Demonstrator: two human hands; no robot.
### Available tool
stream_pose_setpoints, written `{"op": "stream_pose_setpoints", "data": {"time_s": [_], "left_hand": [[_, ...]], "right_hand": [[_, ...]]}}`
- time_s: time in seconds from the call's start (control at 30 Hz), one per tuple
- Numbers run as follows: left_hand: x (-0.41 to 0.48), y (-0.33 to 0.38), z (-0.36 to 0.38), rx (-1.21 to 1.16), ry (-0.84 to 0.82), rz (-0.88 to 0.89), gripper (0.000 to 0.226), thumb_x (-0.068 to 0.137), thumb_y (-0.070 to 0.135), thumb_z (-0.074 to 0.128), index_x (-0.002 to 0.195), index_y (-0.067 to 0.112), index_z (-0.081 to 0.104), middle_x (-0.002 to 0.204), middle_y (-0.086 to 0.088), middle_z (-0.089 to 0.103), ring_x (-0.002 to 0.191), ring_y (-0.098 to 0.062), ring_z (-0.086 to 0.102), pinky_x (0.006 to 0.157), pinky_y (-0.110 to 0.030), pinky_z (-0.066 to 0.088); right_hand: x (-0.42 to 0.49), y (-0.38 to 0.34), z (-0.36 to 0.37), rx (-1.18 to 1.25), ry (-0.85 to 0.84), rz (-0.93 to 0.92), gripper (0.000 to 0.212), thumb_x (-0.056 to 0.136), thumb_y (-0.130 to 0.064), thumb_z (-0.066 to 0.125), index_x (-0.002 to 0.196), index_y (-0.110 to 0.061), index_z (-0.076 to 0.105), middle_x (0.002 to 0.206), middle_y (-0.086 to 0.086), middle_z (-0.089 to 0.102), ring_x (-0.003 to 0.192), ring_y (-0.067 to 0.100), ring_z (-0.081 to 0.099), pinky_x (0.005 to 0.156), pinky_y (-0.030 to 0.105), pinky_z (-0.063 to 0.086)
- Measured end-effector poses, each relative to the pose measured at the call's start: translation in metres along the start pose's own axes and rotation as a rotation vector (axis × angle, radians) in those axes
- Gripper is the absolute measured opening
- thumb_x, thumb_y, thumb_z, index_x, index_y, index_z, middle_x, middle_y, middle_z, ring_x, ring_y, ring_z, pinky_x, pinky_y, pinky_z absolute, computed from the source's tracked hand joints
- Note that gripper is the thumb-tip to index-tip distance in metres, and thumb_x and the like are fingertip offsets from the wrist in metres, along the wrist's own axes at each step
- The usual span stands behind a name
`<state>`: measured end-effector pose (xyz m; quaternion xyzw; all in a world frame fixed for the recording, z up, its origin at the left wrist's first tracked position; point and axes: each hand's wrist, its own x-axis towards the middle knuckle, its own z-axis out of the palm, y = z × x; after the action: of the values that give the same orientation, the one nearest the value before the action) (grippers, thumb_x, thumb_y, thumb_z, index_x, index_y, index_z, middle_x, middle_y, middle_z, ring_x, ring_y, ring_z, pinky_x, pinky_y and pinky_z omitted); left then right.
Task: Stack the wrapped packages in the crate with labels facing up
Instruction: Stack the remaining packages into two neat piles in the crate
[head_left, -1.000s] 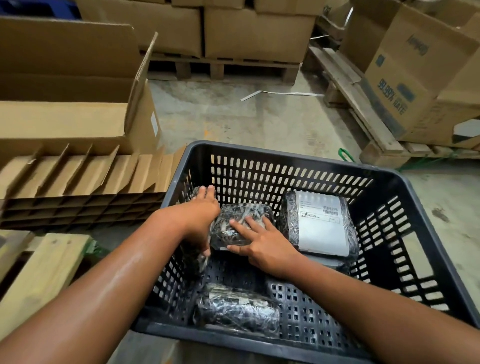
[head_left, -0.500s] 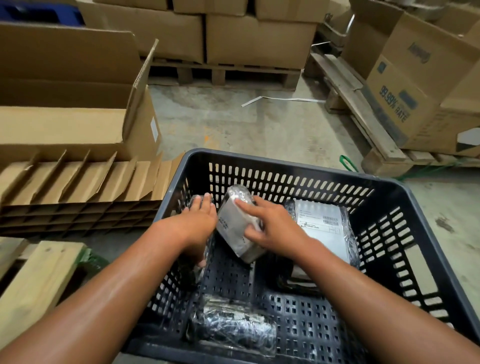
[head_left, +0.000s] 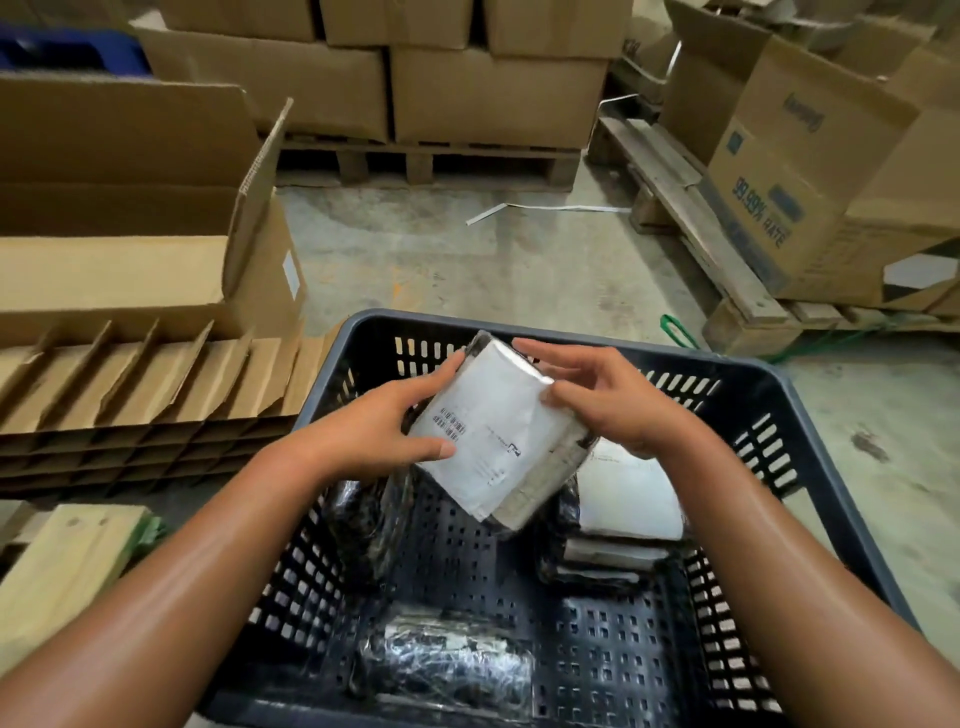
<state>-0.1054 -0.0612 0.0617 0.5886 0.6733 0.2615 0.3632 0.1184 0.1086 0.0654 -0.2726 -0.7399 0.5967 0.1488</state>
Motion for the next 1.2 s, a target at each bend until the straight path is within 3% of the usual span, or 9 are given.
{"op": "stream_pose_setpoints", "data": {"time_s": [0.13, 0.3, 0.33, 0.37, 0.47, 0.67, 0.83, 1.07, 1.2], "left_hand": [[0.002, 0.006, 0.0, -0.275, 0.31, -0.038, 0.081, 0.085, 0.037, 0.077, 0.15, 0.051, 0.031, 0.16, 0.022, 0.024, 0.153, -0.01, 0.001, 0.122, -0.057, 0.017], [0.005, 0.024, 0.007, -0.997, 0.352, 0.003, 0.108, 0.065, 0.023, 0.086, 0.148, 0.058, 0.027, 0.142, 0.01, 0.054, 0.117, -0.017, 0.066, 0.081, -0.041, 0.061], [0.005, 0.024, 0.005, -0.993, 0.332, 0.036, 0.106, 0.068, 0.016, 0.084, 0.149, 0.056, 0.028, 0.139, 0.011, 0.058, 0.115, -0.014, 0.067, 0.08, -0.036, 0.061], [0.004, 0.024, 0.0, -0.984, 0.306, 0.063, 0.102, 0.072, 0.011, 0.081, 0.149, 0.055, 0.029, 0.135, 0.014, 0.062, 0.116, -0.014, 0.066, 0.081, -0.033, 0.06], [-0.005, 0.024, -0.021, -0.97, 0.129, 0.082, 0.095, 0.077, 0.003, 0.077, 0.146, 0.055, 0.039, 0.134, 0.015, 0.065, 0.12, -0.019, 0.065, 0.084, -0.034, 0.06], [-0.01, 0.031, -0.033, -0.78, -0.255, 0.059, 0.077, 0.078, 0.008, 0.076, 0.144, 0.039, 0.052, 0.146, 0.001, 0.057, 0.129, -0.029, 0.058, 0.092, -0.038, 0.056], [-0.005, 0.04, -0.029, -0.537, 0.039, 0.003, 0.066, 0.076, 0.025, 0.082, 0.133, 0.049, 0.059, 0.137, 0.005, 0.065, 0.128, -0.016, 0.058, 0.103, -0.034, 0.05], [-0.002, 0.038, 0.005, 0.474, -0.16, -0.127, 0.172, 0.029, 0.08, 0.083, 0.144, 0.037, -0.037, 0.157, 0.004, -0.042, 0.144, -0.014, -0.036, 0.121, -0.048, -0.008], [0.0, 0.023, 0.019, 0.638, -0.007, -0.017, 0.163, 0.046, 0.073, 0.082, 0.153, 0.018, -0.027, 0.164, -0.009, -0.025, 0.15, -0.025, -0.024, 0.123, -0.053, 0.0]], "right_hand": [[0.002, 0.001, -0.01, 0.281, 0.037, -0.015, 0.073, 0.085, -0.009, 0.061, 0.143, -0.052, 0.055, 0.123, 0.007, 0.077, 0.093, 0.02, 0.071, 0.075, 0.031, 0.061], [0.004, -0.004, -0.008, 0.526, 0.057, -0.017, 0.085, 0.083, -0.005, 0.064, 0.138, -0.067, 0.048, 0.148, 0.042, 0.037, 0.114, 0.037, 0.012, 0.086, 0.059, 0.031], [0.003, -0.004, -0.008, 0.516, 0.032, -0.017, 0.083, 0.081, -0.005, 0.067, 0.14, -0.062, 0.051, 0.146, 0.042, 0.041, 0.123, 0.071, 0.013, 0.087, 0.059, 0.035], [0.001, -0.004, -0.01, 0.506, 0.006, -0.018, 0.077, 0.079, -0.008, 0.071, 0.14, -0.051, 0.055, 0.137, 0.039, 0.055, 0.119, 0.073, 0.042, 0.085, 0.058, 0.045], [-0.007, -0.012, -0.021, 0.451, -0.001, -0.02, 0.061, 0.072, -0.023, 0.084, 0.125, -0.029, 0.054, 0.107, 0.008, 0.075, 0.085, 0.024, 0.07, 0.069, 0.041, 0.06], [-0.015, -0.029, -0.015, 0.149, -0.239, 0.025, 0.091, 0.071, -0.014, 0.094, 0.142, -0.05, 0.05, 0.142, 0.016, 0.063, 0.108, 0.04, 0.074, 0.084, 0.066, 0.059], [-0.017, -0.024, -0.013, 0.132, -0.193, 0.066, 0.097, 0.076, -0.008, 0.09, 0.144, -0.059, 0.045, 0.136, 0.017, 0.061, 0.114, 0.049, 0.069, 0.082, 0.082, 0.05], [-0.014, -0.003, -0.008, 0.194, -0.065, 0.167, 0.082, 0.074, -0.01, 0.087, 0.139, -0.05, 0.055, 0.143, 0.024, 0.052, 0.12, 0.045, 0.067, 0.085, 0.082, 0.05], [-0.011, 0.003, -0.006, 0.208, -0.088, 0.25, 0.08, 0.084, -0.003, 0.084, 0.144, -0.042, 0.049, 0.142, 0.024, 0.054, 0.118, 0.043, 0.068, 0.084, 0.064, 0.059]]}}
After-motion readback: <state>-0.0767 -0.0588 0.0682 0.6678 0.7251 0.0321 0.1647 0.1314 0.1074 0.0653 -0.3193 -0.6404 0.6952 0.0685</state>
